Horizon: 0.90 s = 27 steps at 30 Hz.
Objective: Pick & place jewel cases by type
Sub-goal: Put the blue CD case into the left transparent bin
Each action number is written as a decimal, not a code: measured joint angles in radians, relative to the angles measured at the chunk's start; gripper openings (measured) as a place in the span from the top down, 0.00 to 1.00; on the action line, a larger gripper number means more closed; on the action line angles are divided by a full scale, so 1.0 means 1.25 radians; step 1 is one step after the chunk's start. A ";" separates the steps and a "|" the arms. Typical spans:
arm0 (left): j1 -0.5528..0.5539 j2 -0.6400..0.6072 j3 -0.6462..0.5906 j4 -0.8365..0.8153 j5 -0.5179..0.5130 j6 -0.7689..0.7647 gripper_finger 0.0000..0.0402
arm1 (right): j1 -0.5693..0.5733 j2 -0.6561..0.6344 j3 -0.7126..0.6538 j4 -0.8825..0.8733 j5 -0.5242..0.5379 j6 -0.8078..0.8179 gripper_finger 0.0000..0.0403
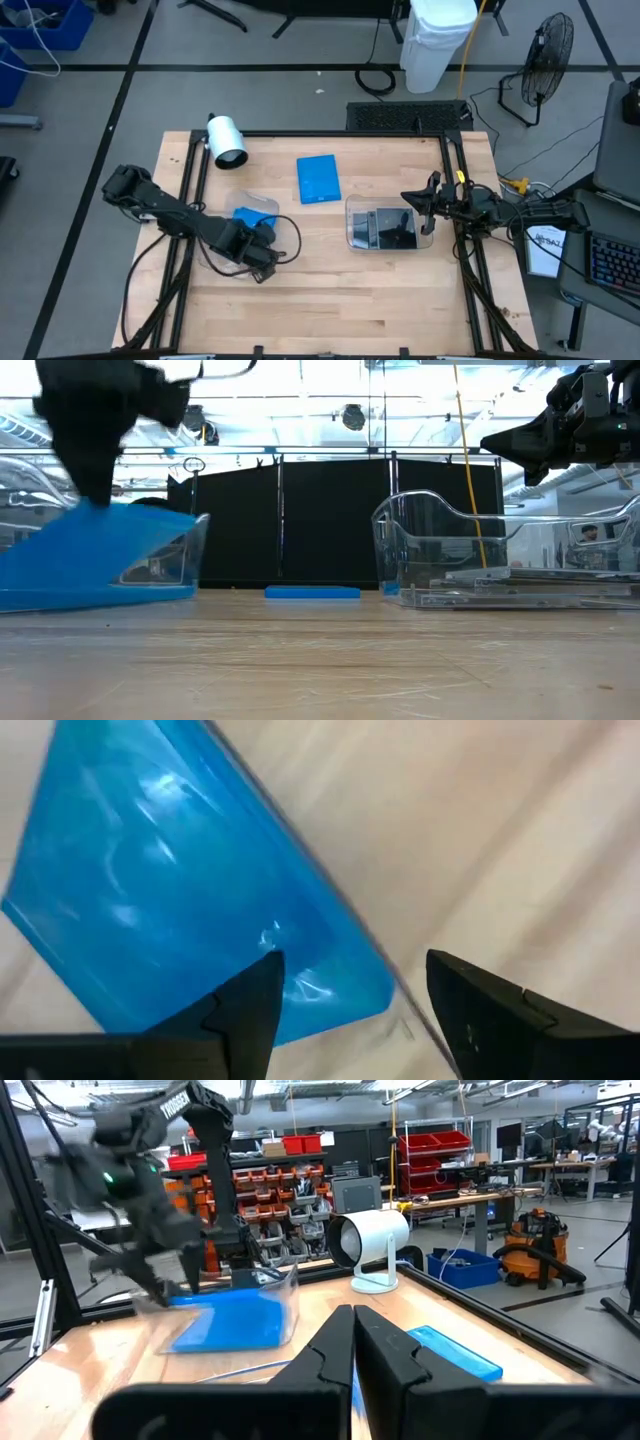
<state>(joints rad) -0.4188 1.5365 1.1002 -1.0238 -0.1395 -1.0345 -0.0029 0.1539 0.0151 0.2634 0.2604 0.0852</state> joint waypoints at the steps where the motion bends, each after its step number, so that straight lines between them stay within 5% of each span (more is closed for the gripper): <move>1: -0.002 0.001 0.024 -0.004 -0.003 0.014 0.39 | 0.000 0.000 0.000 0.001 0.000 0.000 0.99; 7: -0.018 -0.001 0.157 -0.068 -0.108 0.092 0.39 | 0.000 0.000 0.000 0.000 0.000 0.000 0.99; 10: -0.005 0.000 0.159 -0.125 -0.160 0.031 0.39 | 0.000 0.000 0.000 0.000 0.000 0.000 0.99; 13: 0.022 -0.001 0.103 -0.128 -0.113 -0.025 0.39 | 0.000 0.000 0.000 0.001 0.000 0.000 0.99; 22: 0.079 -0.009 -0.227 0.422 0.066 -0.018 0.39 | 0.000 0.000 0.000 0.001 0.000 0.000 0.99; 27: 0.079 -0.031 -0.261 0.466 0.063 0.004 0.39 | 0.000 0.002 0.000 0.004 0.000 0.000 0.99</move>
<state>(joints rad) -0.3205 1.4974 0.7742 -0.4412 -0.0606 -1.0299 -0.0029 0.1569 0.0148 0.2684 0.2607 0.0851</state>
